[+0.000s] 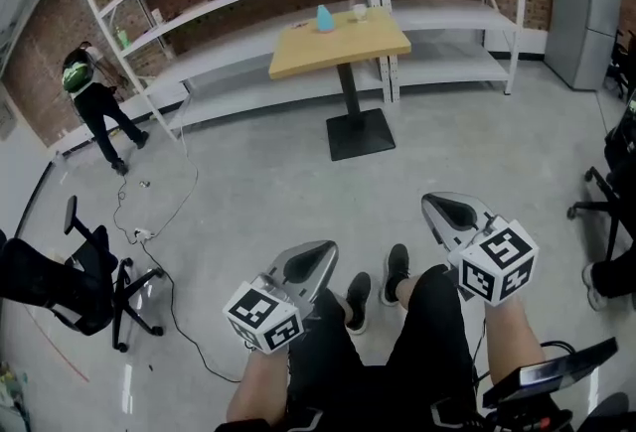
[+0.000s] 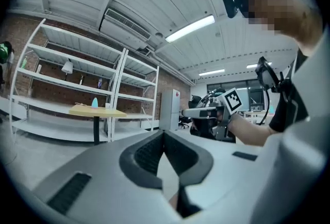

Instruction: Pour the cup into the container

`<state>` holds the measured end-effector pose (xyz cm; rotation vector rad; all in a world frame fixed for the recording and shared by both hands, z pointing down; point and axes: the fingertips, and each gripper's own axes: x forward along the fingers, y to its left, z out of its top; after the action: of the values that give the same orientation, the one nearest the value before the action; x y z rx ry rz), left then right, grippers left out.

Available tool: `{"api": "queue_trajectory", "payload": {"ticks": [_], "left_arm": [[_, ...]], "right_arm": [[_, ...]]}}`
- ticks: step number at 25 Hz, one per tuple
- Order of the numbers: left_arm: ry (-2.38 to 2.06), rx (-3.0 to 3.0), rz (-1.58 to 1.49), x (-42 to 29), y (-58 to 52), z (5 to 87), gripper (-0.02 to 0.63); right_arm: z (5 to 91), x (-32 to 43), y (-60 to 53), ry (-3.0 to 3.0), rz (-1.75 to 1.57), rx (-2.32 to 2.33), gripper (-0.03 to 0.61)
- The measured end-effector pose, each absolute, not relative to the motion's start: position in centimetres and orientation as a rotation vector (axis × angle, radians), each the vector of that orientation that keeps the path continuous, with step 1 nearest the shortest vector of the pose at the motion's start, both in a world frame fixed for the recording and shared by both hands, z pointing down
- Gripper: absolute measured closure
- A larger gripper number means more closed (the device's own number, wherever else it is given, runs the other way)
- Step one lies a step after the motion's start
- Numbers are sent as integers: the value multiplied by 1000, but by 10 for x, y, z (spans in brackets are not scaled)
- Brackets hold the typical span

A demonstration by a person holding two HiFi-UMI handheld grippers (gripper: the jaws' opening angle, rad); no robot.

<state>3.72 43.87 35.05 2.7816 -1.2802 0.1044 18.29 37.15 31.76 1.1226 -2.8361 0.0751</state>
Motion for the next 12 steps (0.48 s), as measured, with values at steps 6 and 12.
{"api": "queue_trajectory", "payload": {"ticks": [6, 12], "left_arm": [[-1228, 2816, 106, 49, 523, 357, 612], [-1227, 2788, 64, 56, 604, 359, 612]], "right_arm": [[328, 185, 453, -2845, 111, 1109, 577], [332, 196, 535, -2841, 140, 1114, 577]]}}
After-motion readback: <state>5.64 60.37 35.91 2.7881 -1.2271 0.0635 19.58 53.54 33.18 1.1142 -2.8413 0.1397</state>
